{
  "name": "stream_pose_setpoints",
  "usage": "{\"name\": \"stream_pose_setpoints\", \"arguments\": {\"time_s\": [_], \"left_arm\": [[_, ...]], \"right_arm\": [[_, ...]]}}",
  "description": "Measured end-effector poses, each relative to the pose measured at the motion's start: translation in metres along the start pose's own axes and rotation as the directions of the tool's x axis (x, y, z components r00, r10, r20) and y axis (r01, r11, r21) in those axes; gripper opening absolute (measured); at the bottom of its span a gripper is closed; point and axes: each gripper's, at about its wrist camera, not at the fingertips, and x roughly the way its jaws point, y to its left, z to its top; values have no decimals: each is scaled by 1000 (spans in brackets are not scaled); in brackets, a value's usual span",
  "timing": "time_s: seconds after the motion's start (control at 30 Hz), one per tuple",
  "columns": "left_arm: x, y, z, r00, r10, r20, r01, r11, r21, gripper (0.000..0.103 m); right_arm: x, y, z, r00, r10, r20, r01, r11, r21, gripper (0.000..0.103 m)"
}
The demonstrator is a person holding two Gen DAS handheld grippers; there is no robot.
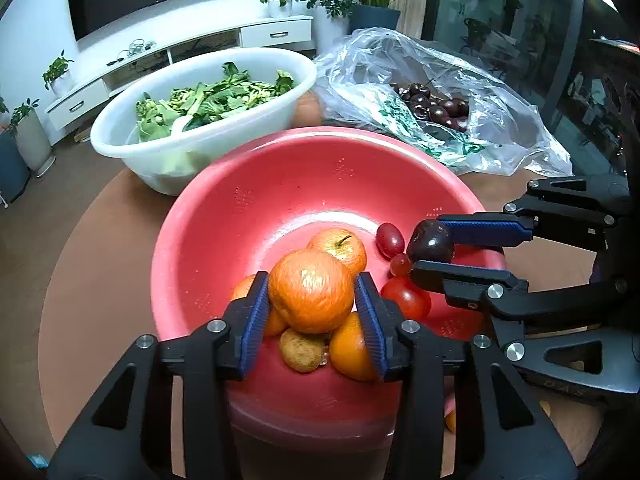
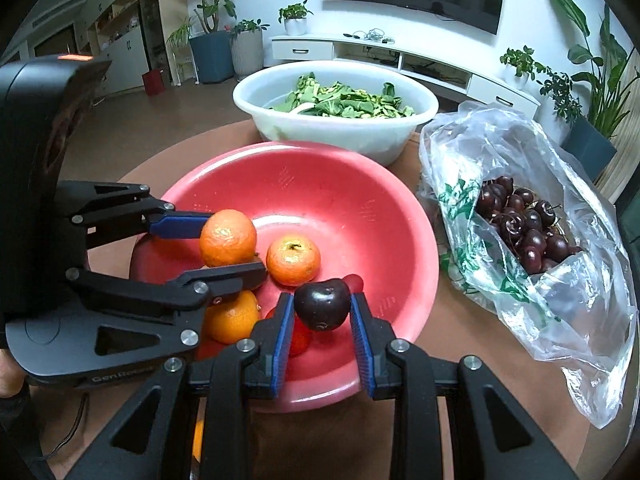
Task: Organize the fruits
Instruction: 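Carry the tangerine with the left tool over the red bowl while the right tool carries the plum, then open the left tool to drop the tangerine into the bowl while the right tool releases the plum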
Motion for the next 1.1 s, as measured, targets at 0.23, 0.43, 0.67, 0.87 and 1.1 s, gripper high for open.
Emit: {"name": "stream_pose_setpoints", "arguments": {"time_s": [0.23,0.43,0.67,0.87,1.1], "left_arm": [[-9,5,-3,1000,7,20,-7,1000,-28,51],[-26,11,-10,998,26,48,-23,998,-61,58],[-66,10,-27,994,20,110,-8,994,-109,84],[-98,-8,-59,988,13,152,7,992,-125,101],[-114,-35,-108,992,7,129,11,991,-133,102]], "right_arm": [[0,3,0,1000,3,-4,-3,1000,-15,36],[-6,3,0,1000,6,15,-6,1000,-15,55],[-41,4,-10,996,12,93,-13,1000,7,65],[-76,-6,-46,989,33,146,-48,994,100,73],[-99,-7,-108,987,69,147,-96,978,184,73]]}}
